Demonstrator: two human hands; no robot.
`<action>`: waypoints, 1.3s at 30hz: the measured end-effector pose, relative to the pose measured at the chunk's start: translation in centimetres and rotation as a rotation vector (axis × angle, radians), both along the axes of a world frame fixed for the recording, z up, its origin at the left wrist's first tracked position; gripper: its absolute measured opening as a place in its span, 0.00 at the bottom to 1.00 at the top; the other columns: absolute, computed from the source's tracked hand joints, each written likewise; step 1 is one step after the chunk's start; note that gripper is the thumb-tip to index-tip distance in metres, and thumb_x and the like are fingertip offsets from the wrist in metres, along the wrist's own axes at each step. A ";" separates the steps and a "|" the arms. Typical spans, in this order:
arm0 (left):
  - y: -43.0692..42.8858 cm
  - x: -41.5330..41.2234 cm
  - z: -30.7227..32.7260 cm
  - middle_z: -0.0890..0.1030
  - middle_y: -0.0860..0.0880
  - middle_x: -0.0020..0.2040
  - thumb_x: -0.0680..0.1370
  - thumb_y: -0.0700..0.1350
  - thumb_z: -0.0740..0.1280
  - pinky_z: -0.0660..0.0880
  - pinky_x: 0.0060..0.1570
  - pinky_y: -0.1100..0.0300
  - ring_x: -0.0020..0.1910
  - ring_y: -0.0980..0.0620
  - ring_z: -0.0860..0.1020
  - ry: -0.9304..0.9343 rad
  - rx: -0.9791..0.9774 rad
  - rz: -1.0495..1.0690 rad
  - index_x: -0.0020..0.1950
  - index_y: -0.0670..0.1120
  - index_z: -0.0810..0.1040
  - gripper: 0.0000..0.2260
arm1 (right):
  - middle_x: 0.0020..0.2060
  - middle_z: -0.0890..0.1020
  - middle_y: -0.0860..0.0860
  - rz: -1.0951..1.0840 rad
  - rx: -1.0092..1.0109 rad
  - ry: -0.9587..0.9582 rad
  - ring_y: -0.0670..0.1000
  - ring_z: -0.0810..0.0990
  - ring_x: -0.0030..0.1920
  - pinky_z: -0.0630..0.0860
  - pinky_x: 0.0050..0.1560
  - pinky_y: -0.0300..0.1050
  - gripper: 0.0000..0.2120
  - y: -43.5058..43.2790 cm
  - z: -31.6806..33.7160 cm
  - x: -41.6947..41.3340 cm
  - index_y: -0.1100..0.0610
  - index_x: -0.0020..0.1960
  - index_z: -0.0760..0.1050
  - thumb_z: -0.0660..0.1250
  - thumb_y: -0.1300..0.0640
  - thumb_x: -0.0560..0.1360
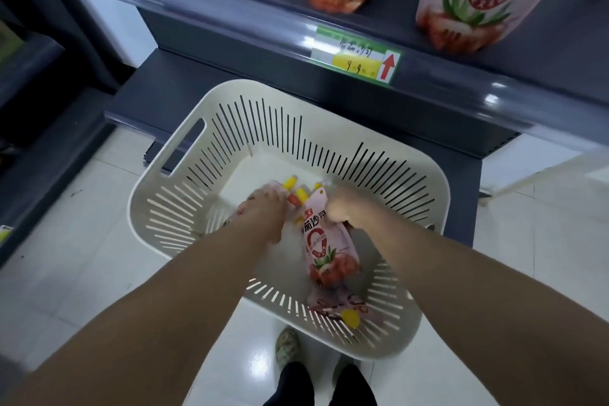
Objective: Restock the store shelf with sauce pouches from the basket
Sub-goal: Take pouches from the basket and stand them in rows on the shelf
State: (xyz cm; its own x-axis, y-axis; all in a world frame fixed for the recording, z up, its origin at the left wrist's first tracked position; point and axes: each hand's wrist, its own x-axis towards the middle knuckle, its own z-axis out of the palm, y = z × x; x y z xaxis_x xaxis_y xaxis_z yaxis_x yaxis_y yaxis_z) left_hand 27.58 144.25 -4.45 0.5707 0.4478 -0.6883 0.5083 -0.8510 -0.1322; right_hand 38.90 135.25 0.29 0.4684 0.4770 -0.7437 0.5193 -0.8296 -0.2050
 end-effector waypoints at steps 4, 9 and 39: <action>0.8 0.3 0.3 0.66 0.37 0.67 0.72 0.38 0.60 0.70 0.62 0.47 0.63 0.37 0.69 -0.106 0.001 0.146 0.74 0.37 0.53 0.31 | 0.60 0.78 0.59 -0.018 0.125 0.032 0.57 0.78 0.59 0.76 0.51 0.45 0.22 -0.3 1.1 -0.1 0.61 0.69 0.67 0.63 0.66 0.75; 2.3 0.3 3.5 0.74 0.38 0.63 0.79 0.40 0.55 0.72 0.58 0.49 0.62 0.39 0.74 -0.352 -0.034 0.504 0.68 0.38 0.67 0.17 | 0.49 0.82 0.57 -0.097 0.272 -0.006 0.56 0.81 0.48 0.75 0.36 0.42 0.14 -0.4 2.6 -0.7 0.63 0.59 0.76 0.63 0.69 0.74; -2.3 1.2 33.7 0.78 0.44 0.36 0.75 0.38 0.68 0.81 0.37 0.58 0.33 0.49 0.78 -1.274 -0.636 0.783 0.32 0.42 0.71 0.12 | 0.40 0.82 0.53 -0.342 1.193 -0.432 0.55 0.80 0.44 0.78 0.43 0.49 0.07 -9.1 34.2 1.2 0.63 0.47 0.80 0.64 0.67 0.72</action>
State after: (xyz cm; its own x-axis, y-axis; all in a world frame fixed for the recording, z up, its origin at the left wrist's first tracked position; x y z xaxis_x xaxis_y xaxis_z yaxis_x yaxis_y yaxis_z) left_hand 28.81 141.97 29.29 0.6663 0.7302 -0.1508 0.3184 -0.0957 0.9431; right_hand 40.08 126.12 34.46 0.7886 0.5426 0.2891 0.5283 -0.3575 -0.7701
